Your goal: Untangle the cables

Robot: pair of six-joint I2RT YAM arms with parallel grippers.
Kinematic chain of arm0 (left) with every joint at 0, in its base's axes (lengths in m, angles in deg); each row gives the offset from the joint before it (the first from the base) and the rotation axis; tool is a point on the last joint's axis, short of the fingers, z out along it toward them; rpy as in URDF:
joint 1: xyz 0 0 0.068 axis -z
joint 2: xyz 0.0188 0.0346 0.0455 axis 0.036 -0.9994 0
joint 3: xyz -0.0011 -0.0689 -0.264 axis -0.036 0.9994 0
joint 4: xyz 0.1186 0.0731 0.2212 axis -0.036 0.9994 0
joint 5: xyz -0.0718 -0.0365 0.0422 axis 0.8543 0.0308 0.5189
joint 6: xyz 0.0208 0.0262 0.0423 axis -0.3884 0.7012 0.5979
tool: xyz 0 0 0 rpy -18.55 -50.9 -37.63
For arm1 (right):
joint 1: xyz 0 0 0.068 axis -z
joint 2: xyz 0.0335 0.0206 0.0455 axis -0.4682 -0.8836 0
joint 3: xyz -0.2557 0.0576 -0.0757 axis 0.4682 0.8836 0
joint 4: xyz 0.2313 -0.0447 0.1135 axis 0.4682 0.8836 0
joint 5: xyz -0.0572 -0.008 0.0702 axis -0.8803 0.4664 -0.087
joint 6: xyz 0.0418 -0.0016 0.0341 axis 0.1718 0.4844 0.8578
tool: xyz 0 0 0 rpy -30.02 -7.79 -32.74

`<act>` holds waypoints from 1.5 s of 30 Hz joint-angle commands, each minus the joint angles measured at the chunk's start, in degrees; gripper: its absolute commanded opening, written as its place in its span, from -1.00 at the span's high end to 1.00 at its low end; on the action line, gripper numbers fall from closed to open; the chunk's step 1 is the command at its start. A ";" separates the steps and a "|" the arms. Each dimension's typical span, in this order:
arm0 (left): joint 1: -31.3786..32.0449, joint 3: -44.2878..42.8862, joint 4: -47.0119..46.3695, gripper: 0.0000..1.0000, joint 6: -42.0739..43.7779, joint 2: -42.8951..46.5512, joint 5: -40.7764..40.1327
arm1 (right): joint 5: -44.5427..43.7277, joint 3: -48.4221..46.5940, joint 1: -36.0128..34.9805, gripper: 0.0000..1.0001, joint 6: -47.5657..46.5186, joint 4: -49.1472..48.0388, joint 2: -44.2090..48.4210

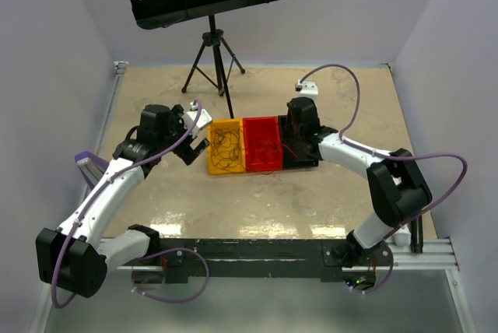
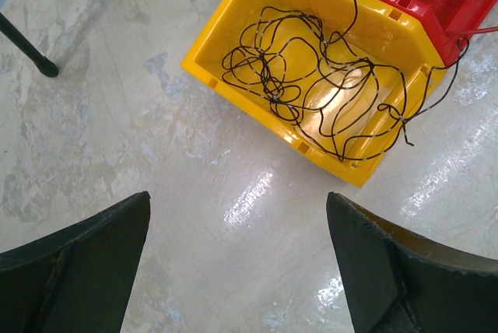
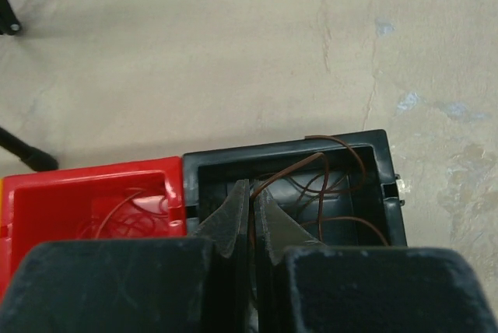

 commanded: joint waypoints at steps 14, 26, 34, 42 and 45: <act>-1.70 -1.66 -2.77 -1.00 -4.98 -1.85 -2.61 | 8.20 -3.13 2.16 0.78 7.79 5.07 -5.21; -4.51 -6.50 -1.02 -1.00 -9.63 -5.11 -4.37 | 8.03 -10.26 2.16 -0.72 5.86 17.38 9.81; -4.95 -9.31 1.01 -1.00 -10.60 -4.14 -4.02 | 10.58 -12.98 2.16 -0.75 5.24 22.21 17.12; -5.48 -9.40 0.48 -1.00 -11.48 -3.79 -4.37 | 10.05 -14.65 3.82 -0.82 3.84 22.22 18.44; -6.71 -9.14 -0.04 -1.00 -11.74 -4.32 -4.02 | 10.58 -15.27 6.19 -0.87 1.82 20.73 18.18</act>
